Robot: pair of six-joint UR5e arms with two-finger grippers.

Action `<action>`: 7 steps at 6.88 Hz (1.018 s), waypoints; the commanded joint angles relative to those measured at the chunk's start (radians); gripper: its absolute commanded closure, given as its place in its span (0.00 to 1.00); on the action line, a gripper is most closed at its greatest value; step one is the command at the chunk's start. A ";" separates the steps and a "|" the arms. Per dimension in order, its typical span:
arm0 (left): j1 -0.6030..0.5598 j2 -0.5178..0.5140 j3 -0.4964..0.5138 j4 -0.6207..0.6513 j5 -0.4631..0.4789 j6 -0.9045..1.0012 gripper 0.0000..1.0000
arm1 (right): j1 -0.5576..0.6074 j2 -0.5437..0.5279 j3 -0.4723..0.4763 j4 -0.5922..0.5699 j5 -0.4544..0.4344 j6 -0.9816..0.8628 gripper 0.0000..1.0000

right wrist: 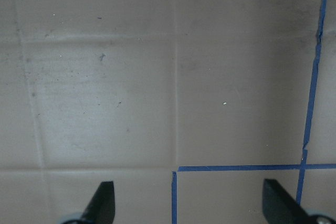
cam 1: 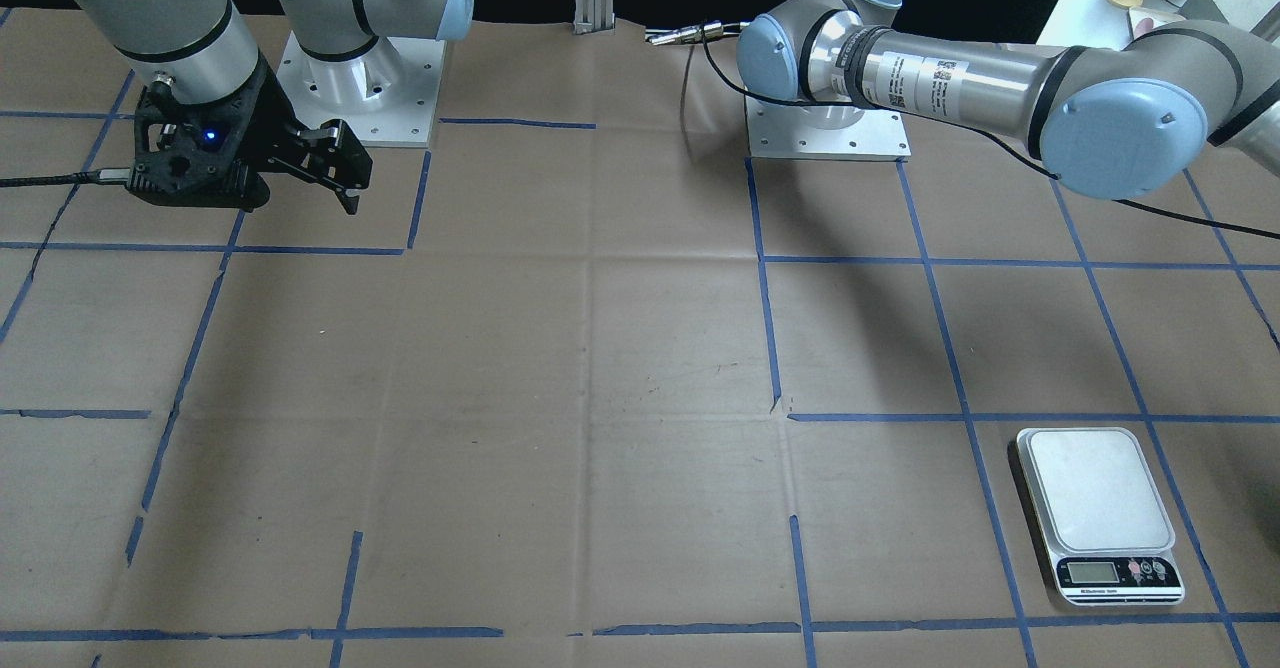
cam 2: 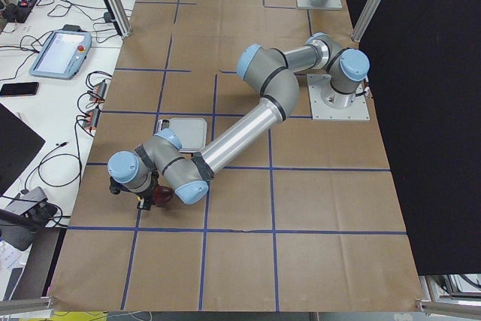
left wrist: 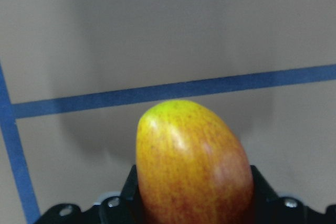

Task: Weigh mango
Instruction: 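Lift the mango with the left gripper and carry it over the scale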

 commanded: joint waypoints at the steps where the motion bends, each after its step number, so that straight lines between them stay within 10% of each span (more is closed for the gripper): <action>1: -0.006 0.089 -0.004 -0.101 -0.011 -0.004 0.66 | 0.000 0.000 0.000 0.000 0.000 0.000 0.00; 4: -0.131 0.279 -0.246 -0.143 -0.002 -0.243 0.68 | 0.000 0.000 0.000 0.000 0.000 0.000 0.00; 7: -0.230 0.439 -0.627 0.106 0.003 -0.420 0.68 | 0.000 0.000 0.000 0.000 0.000 0.000 0.00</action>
